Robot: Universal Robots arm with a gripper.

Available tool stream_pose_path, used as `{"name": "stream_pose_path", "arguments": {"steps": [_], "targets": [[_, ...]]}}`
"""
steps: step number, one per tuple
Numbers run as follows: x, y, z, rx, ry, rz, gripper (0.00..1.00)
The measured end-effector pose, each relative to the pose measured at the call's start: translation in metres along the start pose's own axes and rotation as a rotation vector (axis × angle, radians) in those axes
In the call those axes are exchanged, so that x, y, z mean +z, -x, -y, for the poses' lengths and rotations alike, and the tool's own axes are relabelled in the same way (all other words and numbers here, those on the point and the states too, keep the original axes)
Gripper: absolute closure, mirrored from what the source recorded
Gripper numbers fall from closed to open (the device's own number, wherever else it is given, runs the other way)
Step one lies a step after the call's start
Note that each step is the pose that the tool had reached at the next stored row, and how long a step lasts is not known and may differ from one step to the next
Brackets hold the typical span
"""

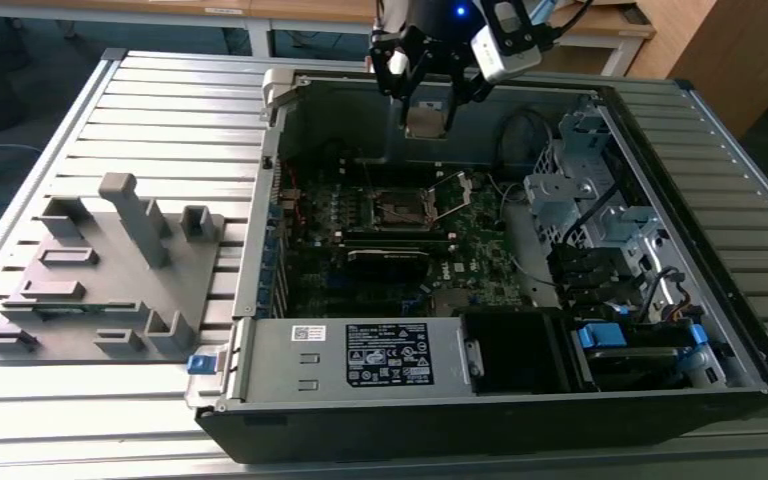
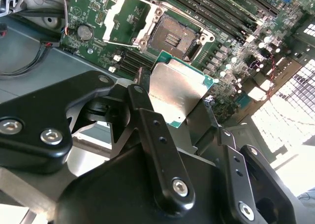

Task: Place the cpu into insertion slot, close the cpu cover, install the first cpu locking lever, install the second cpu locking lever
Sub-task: 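Place the cpu into insertion slot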

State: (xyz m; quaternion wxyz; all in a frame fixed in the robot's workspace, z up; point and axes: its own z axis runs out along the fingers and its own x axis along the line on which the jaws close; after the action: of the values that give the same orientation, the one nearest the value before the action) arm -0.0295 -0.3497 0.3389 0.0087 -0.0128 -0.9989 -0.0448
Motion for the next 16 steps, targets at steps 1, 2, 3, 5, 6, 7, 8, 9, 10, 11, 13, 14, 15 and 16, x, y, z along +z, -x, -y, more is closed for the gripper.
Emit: {"name": "stream_pose_path", "arguments": {"steps": [1,2,3,5,6,7,8,9,10,11,13,14,15,16], "targets": [[0.0001,0.0000,0.0000,0.000,-0.0001,0.0000,0.46],[0.0004,0.0000,0.0000,0.000,0.0001,0.0001,0.46],[0.0009,0.0000,0.0001,0.000,0.0003,0.0002,0.46],[0.0021,0.0000,0.0002,0.000,0.0003,0.0006,0.46],[0.0028,0.0000,0.0002,0.000,0.0002,0.0007,0.46],[0.0036,0.0000,0.0003,0.000,0.0002,0.0010,0.46],[0.0045,0.0000,0.0004,0.000,0.0002,0.0013,0.46],[0.0053,-0.0001,0.0005,0.000,0.0002,0.0017,0.46],[0.0060,-0.0003,0.0005,0.000,0.0002,0.0022,0.46],[0.0065,-0.0004,0.0006,0.000,0.0002,0.0026,0.46],[0.0075,-0.0007,0.0007,0.000,0.0002,0.0033,0.46],[0.0080,-0.0009,0.0007,0.000,0.0002,0.0037,0.46],[0.0084,-0.0010,0.0008,0.000,0.0002,0.0041,0.46],[0.0089,-0.0011,0.0008,0.000,0.0003,0.0046,0.46]]}}
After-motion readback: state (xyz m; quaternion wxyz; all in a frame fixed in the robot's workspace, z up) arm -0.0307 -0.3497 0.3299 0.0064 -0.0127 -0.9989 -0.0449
